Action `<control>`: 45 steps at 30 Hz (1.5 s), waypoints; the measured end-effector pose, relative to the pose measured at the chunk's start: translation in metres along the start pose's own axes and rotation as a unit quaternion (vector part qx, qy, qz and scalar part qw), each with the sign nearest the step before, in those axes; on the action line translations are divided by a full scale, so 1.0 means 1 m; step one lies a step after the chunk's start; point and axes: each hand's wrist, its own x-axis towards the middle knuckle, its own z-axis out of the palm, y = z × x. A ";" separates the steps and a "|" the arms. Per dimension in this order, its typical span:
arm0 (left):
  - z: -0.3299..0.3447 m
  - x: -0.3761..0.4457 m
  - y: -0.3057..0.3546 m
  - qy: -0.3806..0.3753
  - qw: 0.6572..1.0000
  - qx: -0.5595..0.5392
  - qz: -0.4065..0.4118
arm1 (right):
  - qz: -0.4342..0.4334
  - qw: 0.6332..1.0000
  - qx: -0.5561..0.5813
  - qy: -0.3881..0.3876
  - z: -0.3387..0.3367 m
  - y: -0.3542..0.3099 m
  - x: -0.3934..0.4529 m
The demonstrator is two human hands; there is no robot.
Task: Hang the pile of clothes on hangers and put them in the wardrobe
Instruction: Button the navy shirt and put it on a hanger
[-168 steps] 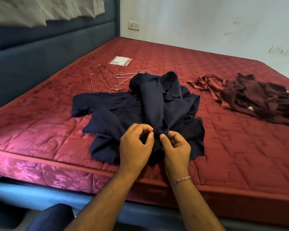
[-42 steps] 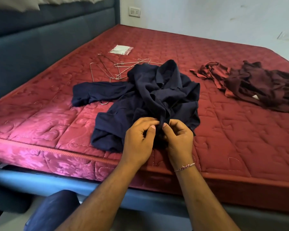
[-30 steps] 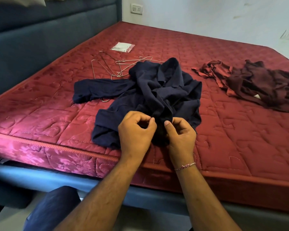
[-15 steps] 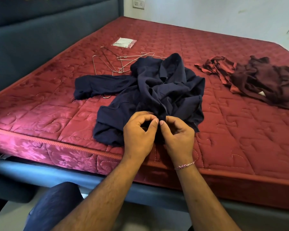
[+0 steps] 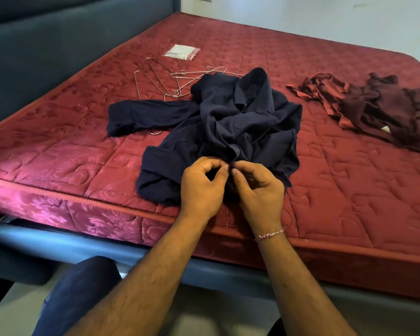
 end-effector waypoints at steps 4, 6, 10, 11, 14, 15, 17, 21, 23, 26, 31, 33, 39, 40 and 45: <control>-0.014 0.010 -0.009 -0.121 0.981 -0.121 -0.087 | -0.070 0.996 -0.060 -0.019 0.000 -0.001 0.001; -0.020 0.011 -0.009 -0.160 0.966 -0.176 -0.104 | -0.107 0.991 -0.083 -0.021 -0.001 -0.003 0.000; -0.020 0.010 -0.008 -0.160 0.967 -0.172 -0.094 | -0.119 0.987 -0.107 -0.024 -0.001 -0.004 -0.003; -0.020 0.010 -0.008 -0.151 0.969 -0.167 -0.098 | -0.117 0.986 -0.113 -0.027 -0.001 -0.004 -0.003; -0.017 0.008 -0.006 -0.129 0.971 -0.160 -0.121 | -0.109 0.985 -0.131 -0.037 0.000 -0.003 0.000; -0.016 0.007 -0.005 -0.119 0.971 -0.162 -0.131 | -0.102 0.985 -0.137 -0.036 0.001 -0.003 0.001; -0.016 0.005 -0.001 -0.094 0.973 -0.156 -0.141 | -0.084 0.985 -0.150 -0.028 0.003 -0.002 0.000; -0.011 0.000 0.004 -0.068 0.989 -0.075 -0.108 | -0.074 0.984 -0.162 -0.019 0.005 -0.002 -0.003; -0.008 0.000 0.003 -0.055 0.993 -0.035 -0.099 | -0.064 0.984 -0.164 -0.008 0.006 -0.002 -0.004; -0.007 -0.001 0.003 -0.066 0.995 0.006 -0.080 | -0.055 0.983 -0.176 0.006 0.008 -0.002 -0.004; -0.010 0.002 0.004 -0.070 0.983 -0.074 -0.151 | -0.070 0.987 -0.141 -0.014 0.008 -0.002 -0.005; -0.011 0.004 0.004 -0.080 0.976 -0.107 -0.174 | -0.066 0.990 -0.122 -0.021 0.006 -0.002 -0.004; -0.013 0.003 0.003 -0.117 0.978 -0.087 -0.151 | 0.032 0.999 -0.002 -0.030 0.000 0.004 -0.001; -0.014 0.003 0.003 -0.123 0.979 -0.076 -0.141 | 0.071 0.996 0.037 -0.040 -0.002 0.004 0.001; -0.010 0.003 -0.003 -0.101 0.985 -0.077 -0.114 | 0.177 0.967 0.152 -0.100 -0.006 0.000 0.010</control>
